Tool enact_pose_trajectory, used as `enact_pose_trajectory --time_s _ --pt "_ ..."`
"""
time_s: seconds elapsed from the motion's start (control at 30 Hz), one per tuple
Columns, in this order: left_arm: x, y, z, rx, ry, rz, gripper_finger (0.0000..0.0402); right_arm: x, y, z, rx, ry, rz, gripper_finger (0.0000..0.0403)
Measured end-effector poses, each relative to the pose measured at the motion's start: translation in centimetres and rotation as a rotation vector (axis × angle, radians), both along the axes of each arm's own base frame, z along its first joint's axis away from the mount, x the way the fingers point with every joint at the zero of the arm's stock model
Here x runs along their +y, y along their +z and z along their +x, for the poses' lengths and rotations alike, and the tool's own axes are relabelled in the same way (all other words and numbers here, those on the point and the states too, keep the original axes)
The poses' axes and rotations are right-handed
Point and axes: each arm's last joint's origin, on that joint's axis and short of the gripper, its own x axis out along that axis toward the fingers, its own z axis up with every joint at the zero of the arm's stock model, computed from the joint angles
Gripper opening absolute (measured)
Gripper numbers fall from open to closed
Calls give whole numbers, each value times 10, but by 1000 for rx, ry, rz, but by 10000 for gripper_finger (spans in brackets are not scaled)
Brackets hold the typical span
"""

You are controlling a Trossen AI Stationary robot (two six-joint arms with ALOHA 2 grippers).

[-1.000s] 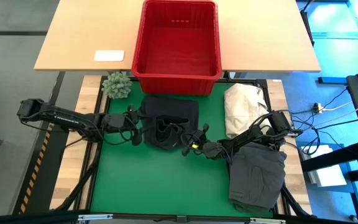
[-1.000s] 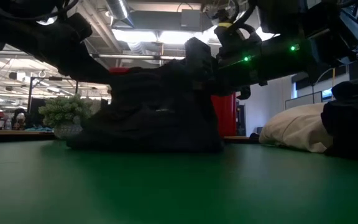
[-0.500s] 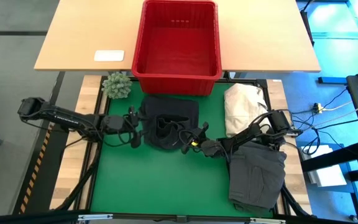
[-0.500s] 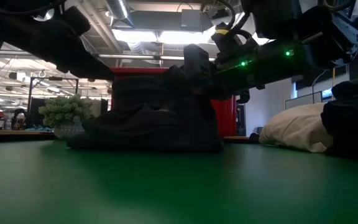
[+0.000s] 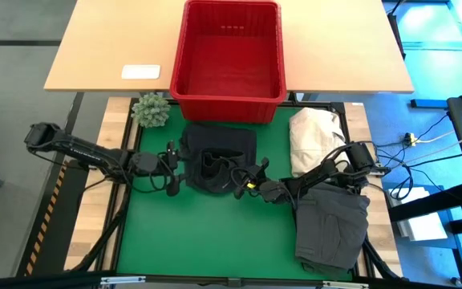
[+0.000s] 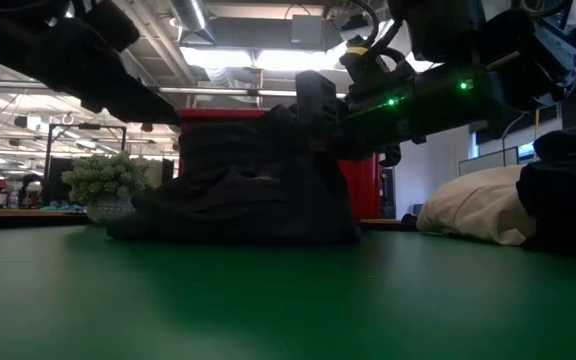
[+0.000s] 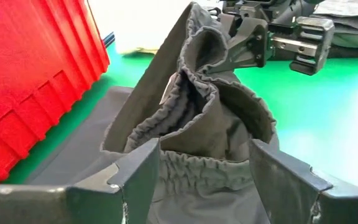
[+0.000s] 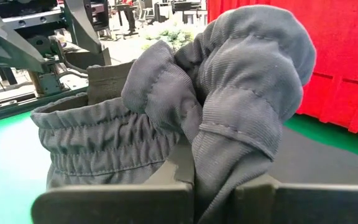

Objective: Fold laundry
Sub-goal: Fold the gray short

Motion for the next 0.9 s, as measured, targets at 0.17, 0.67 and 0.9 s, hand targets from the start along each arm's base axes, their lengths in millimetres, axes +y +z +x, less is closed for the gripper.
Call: enact_pose_trajectory --time_s 0.17,0.67,0.9 --pt "-3 0 0 0 -18 -3 237 0 0 0 0 1 0 11" --pt "-15 -14 3 81 -59 -46 237 0 0 0 0 9 2 11" --pt "-17 -26 8 151 -58 -67 237 0 0 0 0 9 2 11"
